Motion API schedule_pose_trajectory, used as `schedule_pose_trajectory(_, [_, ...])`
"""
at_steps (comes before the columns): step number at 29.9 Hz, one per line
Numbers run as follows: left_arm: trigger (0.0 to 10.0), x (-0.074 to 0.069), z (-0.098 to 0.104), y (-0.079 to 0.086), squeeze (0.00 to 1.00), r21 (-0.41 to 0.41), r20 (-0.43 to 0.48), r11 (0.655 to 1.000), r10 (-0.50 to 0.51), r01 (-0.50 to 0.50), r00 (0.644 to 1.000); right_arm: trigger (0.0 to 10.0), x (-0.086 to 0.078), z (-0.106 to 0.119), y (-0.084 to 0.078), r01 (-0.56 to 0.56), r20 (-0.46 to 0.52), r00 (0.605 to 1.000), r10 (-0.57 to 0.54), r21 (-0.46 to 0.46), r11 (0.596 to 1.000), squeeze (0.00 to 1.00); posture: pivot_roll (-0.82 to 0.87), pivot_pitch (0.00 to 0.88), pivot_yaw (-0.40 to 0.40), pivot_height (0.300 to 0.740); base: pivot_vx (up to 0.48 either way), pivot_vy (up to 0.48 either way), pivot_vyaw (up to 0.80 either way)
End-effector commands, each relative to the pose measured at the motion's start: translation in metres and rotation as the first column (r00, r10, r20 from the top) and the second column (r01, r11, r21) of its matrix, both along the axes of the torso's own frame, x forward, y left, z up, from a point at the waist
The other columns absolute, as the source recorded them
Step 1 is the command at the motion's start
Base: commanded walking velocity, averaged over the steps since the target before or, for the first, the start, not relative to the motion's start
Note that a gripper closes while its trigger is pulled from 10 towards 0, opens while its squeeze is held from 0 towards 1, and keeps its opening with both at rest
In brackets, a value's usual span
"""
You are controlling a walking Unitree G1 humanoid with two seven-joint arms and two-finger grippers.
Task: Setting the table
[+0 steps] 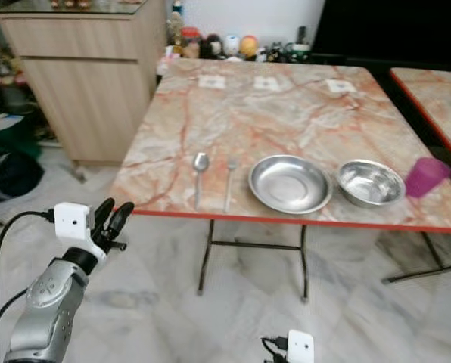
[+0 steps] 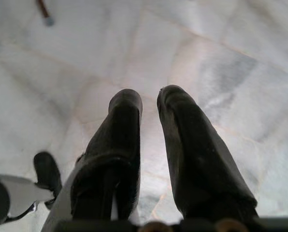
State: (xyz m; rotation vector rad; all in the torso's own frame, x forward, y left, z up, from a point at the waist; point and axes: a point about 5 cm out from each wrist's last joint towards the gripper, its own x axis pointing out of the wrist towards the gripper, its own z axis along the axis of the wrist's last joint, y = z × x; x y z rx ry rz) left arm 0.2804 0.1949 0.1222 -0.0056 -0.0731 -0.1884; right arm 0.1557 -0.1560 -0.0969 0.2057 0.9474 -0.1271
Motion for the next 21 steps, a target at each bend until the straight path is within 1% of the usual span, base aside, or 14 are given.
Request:
schedule_pose_trajectory(1, [10.0,0.001,0.0047,-0.0036,0.0,0.004,0.012,1.0,-0.015,0.015,1.0,10.0,-0.0019,-0.0008,-0.0014,0.004,-0.008,1.0,-0.004,-0.003,1.0,0.0,0.14,0.017,-0.039,0.74,0.0,0.0,-0.69])
schedule_pose_trajectory(9, [10.0,0.0017,0.0056,-0.0025,0.0,0.011,0.01,1.0,-0.013,0.013,1.0,10.0,-0.0013,-0.0005,-0.0006,0.005,-0.003,1.0,-0.005,0.0,1.0,0.0,0.14,0.017,-0.039,0.74,0.0,0.0,-0.66])
schedule_pose_trajectory(15, [10.0,0.0022,0.0052,-0.0029,0.0,0.019,-0.007,1.0,-0.019,0.019,1.0,10.0,-0.0001,0.0003,-0.0004,0.009,0.012,1.0,-0.009,0.003,1.0,0.0,0.14,0.017,-0.037,0.74,0.0,0.0,0.0])
schedule_pose_trajectory(21, [10.0,0.0003,0.0024,0.0003,0.0,0.022,-0.017,1.0,-0.014,0.014,1.0,10.0,0.0007,0.0007,0.0,0.009,0.015,1.0,-0.009,0.004,1.0,0.0,0.15,0.016,-0.031,0.74,0.0,0.0,0.0])
